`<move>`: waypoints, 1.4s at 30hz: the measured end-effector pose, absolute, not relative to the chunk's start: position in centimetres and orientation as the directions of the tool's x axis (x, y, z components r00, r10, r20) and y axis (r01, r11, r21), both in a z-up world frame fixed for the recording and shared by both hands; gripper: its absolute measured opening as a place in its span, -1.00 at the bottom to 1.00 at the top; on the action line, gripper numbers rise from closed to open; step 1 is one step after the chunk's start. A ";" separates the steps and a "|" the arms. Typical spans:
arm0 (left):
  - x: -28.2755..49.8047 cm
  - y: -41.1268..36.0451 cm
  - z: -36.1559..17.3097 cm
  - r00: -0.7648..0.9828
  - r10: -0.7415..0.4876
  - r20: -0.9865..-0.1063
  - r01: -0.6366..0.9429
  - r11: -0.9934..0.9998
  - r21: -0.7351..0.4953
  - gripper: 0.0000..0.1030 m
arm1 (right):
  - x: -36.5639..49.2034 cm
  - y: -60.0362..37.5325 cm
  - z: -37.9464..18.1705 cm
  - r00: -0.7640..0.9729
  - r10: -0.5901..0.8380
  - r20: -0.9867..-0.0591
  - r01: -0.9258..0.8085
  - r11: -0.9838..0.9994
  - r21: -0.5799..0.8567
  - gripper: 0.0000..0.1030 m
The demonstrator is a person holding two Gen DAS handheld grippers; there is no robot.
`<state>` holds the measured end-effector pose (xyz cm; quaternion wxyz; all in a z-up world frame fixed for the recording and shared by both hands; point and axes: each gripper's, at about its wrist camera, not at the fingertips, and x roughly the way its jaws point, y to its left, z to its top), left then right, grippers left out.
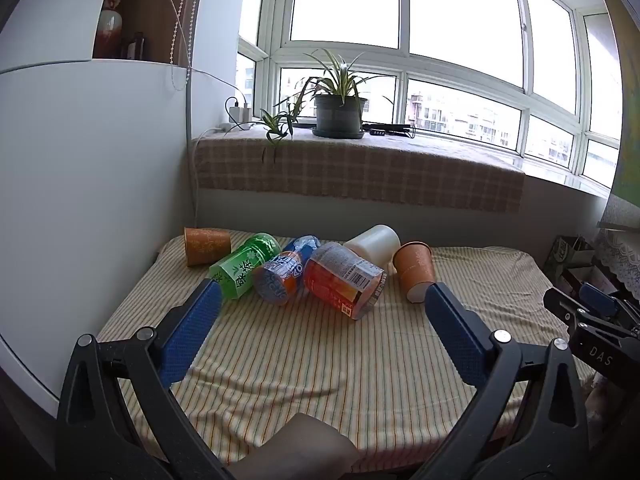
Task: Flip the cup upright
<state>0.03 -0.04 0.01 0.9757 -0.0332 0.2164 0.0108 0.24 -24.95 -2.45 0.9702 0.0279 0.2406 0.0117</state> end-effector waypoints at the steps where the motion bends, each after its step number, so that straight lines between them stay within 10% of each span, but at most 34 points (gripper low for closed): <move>1: 0.0 0.0 0.0 0.909 0.006 -0.418 -0.035 0.997 -0.062 1.00 | 0.3 -24.9 -2.4 0.884 0.037 -0.467 -0.009 0.998 0.062 0.50; 42: 0.1 0.2 -0.3 0.907 -0.003 -0.420 -0.039 0.995 -0.091 1.00 | 0.4 -24.4 -2.0 0.888 0.027 -0.460 -0.012 0.999 0.035 0.51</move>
